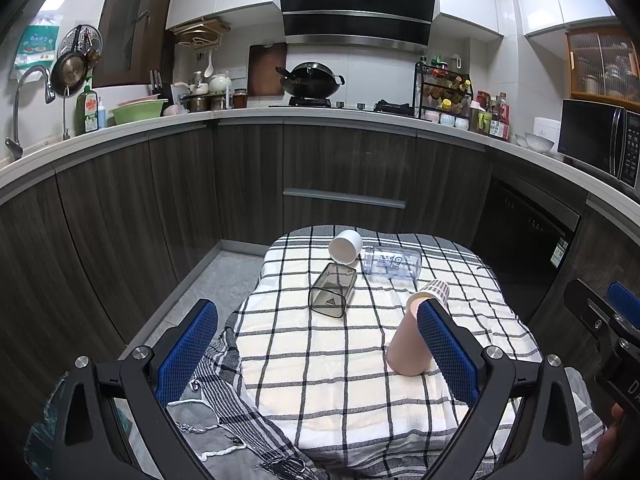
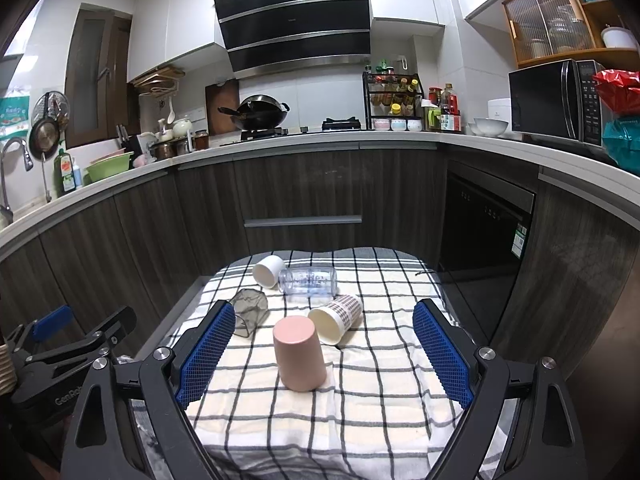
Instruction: Flip cup upside down
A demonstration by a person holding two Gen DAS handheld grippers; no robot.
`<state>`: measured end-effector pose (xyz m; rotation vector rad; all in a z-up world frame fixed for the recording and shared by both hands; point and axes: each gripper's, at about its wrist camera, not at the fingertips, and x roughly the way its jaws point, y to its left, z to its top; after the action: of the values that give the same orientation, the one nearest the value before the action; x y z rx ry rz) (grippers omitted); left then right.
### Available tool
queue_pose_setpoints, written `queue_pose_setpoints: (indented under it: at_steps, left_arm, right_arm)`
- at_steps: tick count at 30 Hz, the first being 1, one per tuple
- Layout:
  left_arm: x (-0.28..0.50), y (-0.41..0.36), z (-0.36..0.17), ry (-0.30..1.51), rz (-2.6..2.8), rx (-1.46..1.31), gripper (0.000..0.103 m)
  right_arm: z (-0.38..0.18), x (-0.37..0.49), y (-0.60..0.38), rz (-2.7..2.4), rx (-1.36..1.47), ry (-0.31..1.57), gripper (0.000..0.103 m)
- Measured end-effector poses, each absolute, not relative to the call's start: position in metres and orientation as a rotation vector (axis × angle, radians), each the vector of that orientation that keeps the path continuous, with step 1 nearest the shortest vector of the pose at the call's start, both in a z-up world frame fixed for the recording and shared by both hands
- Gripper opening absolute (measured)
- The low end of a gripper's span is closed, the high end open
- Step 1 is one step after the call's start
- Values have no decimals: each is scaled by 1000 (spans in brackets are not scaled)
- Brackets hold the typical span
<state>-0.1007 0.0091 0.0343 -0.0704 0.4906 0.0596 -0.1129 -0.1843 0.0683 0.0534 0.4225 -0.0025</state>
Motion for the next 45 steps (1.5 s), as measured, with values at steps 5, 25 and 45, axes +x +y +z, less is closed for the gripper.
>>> queue_pose_setpoints:
  at_steps: [5,25,45]
  left_arm:
    - [-100,9,34,490,59,-69,102]
    - [-99,8,32,510,57,-74,102]
    - [-97,4,30,527,17,-64,102]
  right_arm:
    - [68,-114,-184,-3,54,422,90]
    - [68,-114,-185,-2,53,421,91]
    - [67,-115,-186,-5,57,421,91]
